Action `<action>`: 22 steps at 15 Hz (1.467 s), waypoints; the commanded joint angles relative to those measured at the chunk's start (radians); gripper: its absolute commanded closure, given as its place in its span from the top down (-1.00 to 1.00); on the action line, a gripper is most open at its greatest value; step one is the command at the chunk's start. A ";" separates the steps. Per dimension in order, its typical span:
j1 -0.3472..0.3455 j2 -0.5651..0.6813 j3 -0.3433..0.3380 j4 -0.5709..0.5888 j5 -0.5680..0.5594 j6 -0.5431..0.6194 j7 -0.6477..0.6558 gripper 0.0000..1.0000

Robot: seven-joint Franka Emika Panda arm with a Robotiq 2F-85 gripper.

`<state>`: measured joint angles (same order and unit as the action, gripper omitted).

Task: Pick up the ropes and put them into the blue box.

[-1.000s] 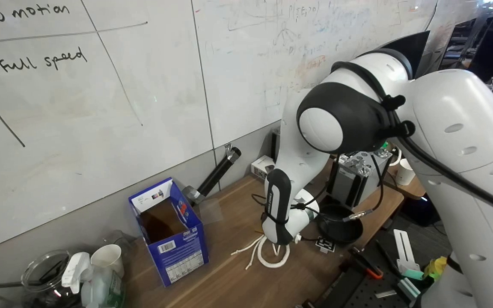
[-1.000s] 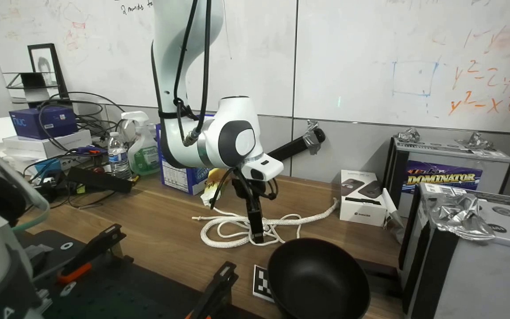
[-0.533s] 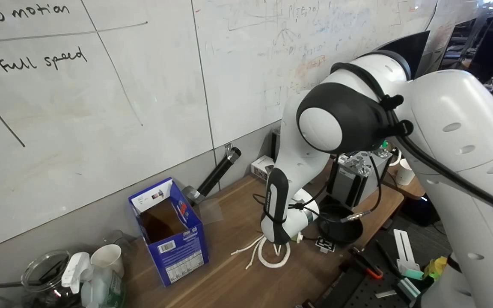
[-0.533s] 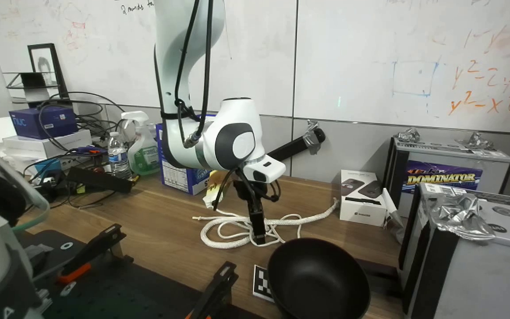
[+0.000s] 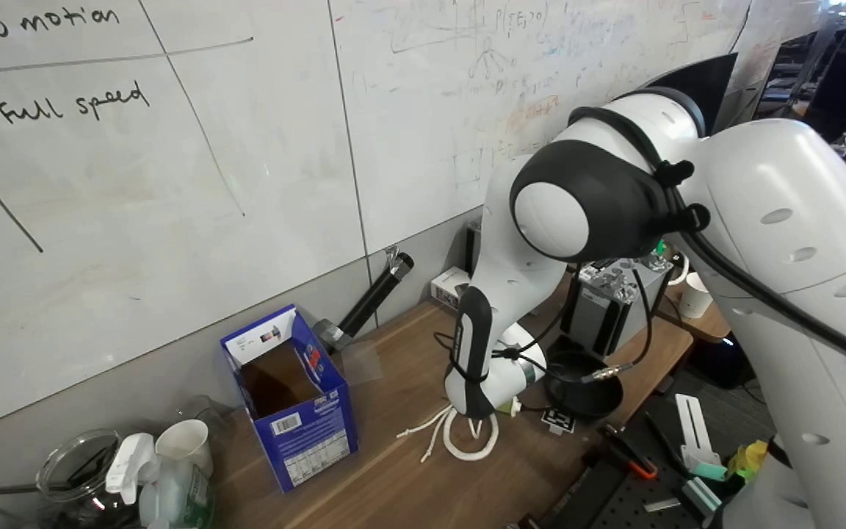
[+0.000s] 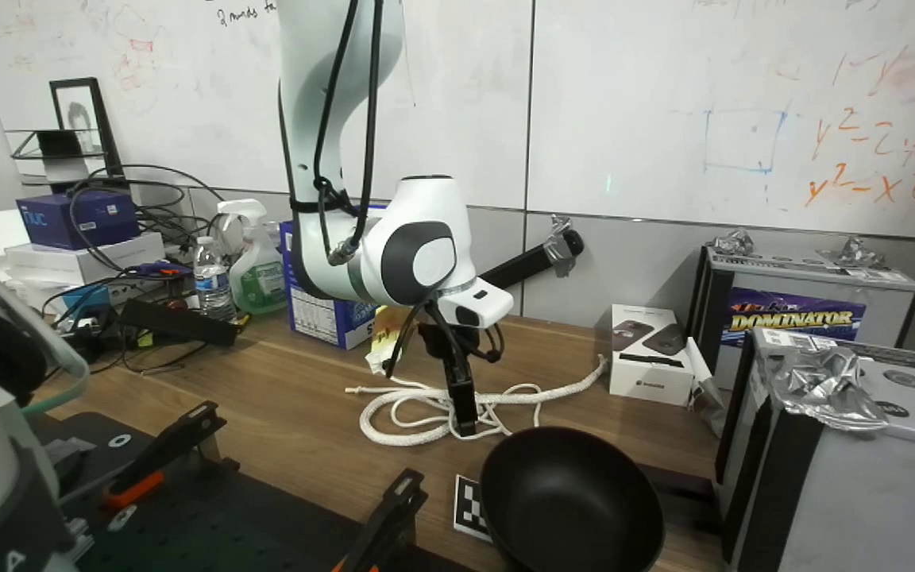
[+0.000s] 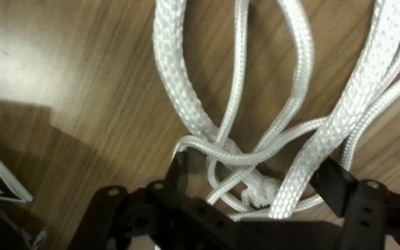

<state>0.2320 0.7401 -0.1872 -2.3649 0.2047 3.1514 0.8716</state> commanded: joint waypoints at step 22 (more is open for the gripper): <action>-0.035 -0.358 0.014 -0.114 0.024 -0.128 -0.273 -0.70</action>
<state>0.1861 0.5691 -0.1522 -2.4053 0.2269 3.1175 0.6693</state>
